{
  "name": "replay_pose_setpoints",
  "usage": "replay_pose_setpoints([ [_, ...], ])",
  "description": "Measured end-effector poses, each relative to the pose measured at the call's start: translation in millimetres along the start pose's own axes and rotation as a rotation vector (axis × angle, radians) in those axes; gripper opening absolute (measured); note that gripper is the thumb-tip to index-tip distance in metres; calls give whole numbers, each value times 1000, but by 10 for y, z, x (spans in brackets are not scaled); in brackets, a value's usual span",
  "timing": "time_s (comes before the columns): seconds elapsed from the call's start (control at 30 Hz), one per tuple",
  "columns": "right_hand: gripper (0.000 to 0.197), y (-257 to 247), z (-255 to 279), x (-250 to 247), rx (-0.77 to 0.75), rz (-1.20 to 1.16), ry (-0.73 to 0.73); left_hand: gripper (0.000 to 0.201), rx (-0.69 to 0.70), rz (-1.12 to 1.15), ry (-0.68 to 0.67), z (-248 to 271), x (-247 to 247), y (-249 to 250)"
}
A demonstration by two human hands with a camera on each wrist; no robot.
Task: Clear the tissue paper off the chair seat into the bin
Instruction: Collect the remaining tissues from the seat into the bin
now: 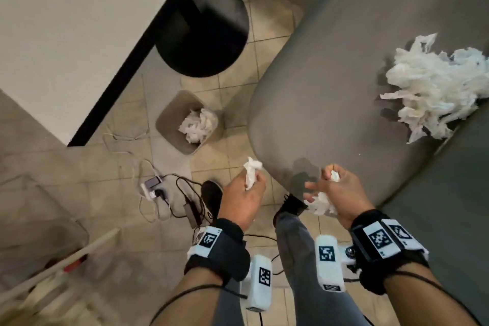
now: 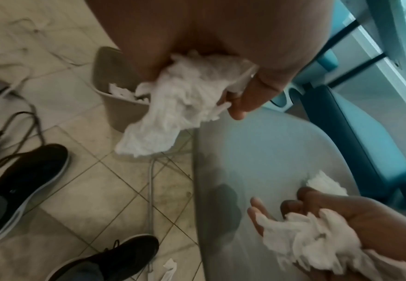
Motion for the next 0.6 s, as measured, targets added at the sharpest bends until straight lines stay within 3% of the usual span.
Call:
replay_pose_setpoints([
  [0.1, 38, 78, 44, 501, -14, 136, 14, 29, -92, 83, -42, -15, -375, -329],
  [0.27, 24, 257, 24, 1381, -84, 510, -9, 41, -143, 128, 94, -329, -996, -960],
  [0.37, 15, 339, -30, 1878, -199, 742, -19, 42, -173, 198, 162, -518, -1347, -1261],
  [0.47, 14, 381, -139, 2349, -269, 826, -7, 34, -154, 267, 192, -736, -1626, -1448],
  [0.6, 16, 363, -313, 2962, -404, 895, 16, 25, -136, 167, 171, -1264, -1814, -1665],
])
Point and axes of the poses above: each hand's wrist, its own z-axis away from the middle knuckle, its own x-axis out of the palm, y = z × x, the point moved 2 cm from there along -z, towards the middle knuckle, and after that the axes turned 8 degrees about y, right-handed, at the moved point
